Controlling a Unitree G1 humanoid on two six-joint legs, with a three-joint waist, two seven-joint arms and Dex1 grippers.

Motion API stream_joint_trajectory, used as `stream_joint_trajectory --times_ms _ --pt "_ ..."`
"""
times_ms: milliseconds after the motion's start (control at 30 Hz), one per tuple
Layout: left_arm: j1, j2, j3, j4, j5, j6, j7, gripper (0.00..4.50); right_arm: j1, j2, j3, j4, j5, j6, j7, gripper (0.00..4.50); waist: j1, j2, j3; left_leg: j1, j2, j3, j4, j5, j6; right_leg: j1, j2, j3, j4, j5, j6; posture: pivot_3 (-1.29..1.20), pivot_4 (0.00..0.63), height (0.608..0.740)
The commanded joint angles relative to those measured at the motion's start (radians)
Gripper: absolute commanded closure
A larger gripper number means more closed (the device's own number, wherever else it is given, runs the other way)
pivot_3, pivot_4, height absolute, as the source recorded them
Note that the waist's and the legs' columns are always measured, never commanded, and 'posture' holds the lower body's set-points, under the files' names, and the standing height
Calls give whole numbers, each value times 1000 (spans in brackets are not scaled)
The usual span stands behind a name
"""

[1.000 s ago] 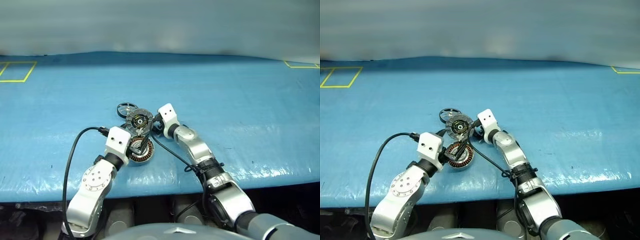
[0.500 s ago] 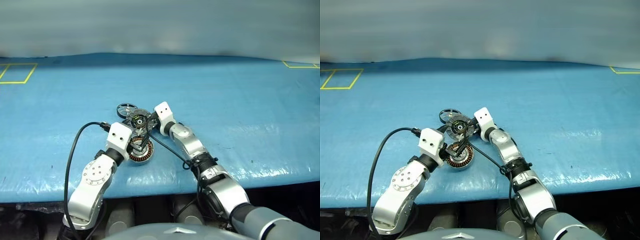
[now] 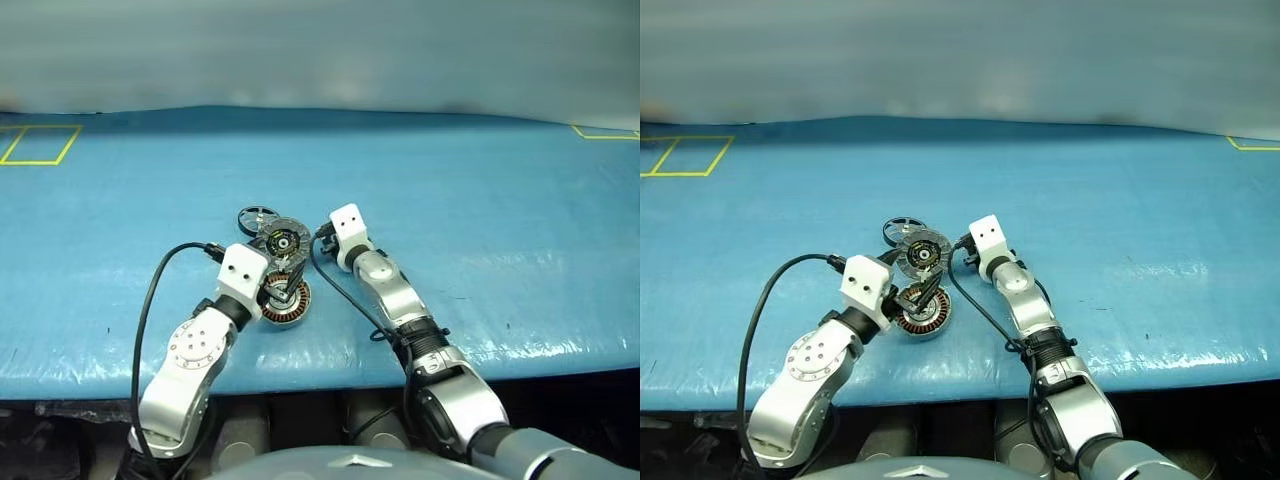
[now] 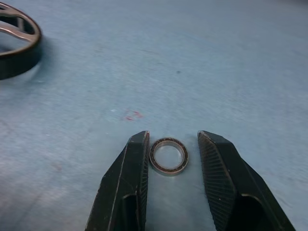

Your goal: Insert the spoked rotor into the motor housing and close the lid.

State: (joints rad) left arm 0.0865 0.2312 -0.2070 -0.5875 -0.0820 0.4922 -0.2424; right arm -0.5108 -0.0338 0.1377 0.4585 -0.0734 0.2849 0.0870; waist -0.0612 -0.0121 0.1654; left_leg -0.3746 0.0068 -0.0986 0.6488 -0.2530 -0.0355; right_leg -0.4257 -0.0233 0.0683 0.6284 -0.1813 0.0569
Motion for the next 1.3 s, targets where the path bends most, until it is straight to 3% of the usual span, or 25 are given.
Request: stream_joint_trajectory --times_ms 33,233,467,567,700,1100,1300 --pt "-15 -8 -7 -2 3 -26 -3 0 53 -12 -62 -111 -8 134 -77 2859 0 0 0 0 0 0 0 0 0 0 0 0 0 0 0 0 150 740" --pt "-28 -15 -11 20 -1 -35 -11 0 111 -21 -83 -247 15 224 -64 2859 -2 0 0 -1 0 0 0 0 0 -1 0 0 0 0 0 0 150 740" --pt "-42 -18 -17 41 0 -49 -25 0 80 -27 -77 -172 20 190 -20 2859 -7 0 0 -1 0 0 0 0 0 -1 0 0 0 0 0 0 150 740" --pt "-43 -20 -15 45 2 -53 -23 0 64 -26 -73 -180 21 187 -9 2297 -10 0 0 0 0 1 0 0 0 -1 0 0 0 0 0 0 150 740" --pt "-42 -20 -14 46 3 -55 -20 0 54 -19 -68 -186 6 176 -32 1035 -11 0 0 0 0 1 0 0 0 -1 1 0 0 0 0 0 150 740" --pt "-45 -21 -14 47 6 -59 -18 0 -40 9 -50 -47 25 93 49 1035 -18 0 0 -1 1 1 -1 0 0 -2 1 1 0 0 0 0 150 740" --pt "-44 -23 -12 47 10 -61 -13 0 -97 12 -90 108 27 29 5 1035 -17 0 0 -1 0 1 -1 0 0 -2 1 1 0 0 0 0 150 740"
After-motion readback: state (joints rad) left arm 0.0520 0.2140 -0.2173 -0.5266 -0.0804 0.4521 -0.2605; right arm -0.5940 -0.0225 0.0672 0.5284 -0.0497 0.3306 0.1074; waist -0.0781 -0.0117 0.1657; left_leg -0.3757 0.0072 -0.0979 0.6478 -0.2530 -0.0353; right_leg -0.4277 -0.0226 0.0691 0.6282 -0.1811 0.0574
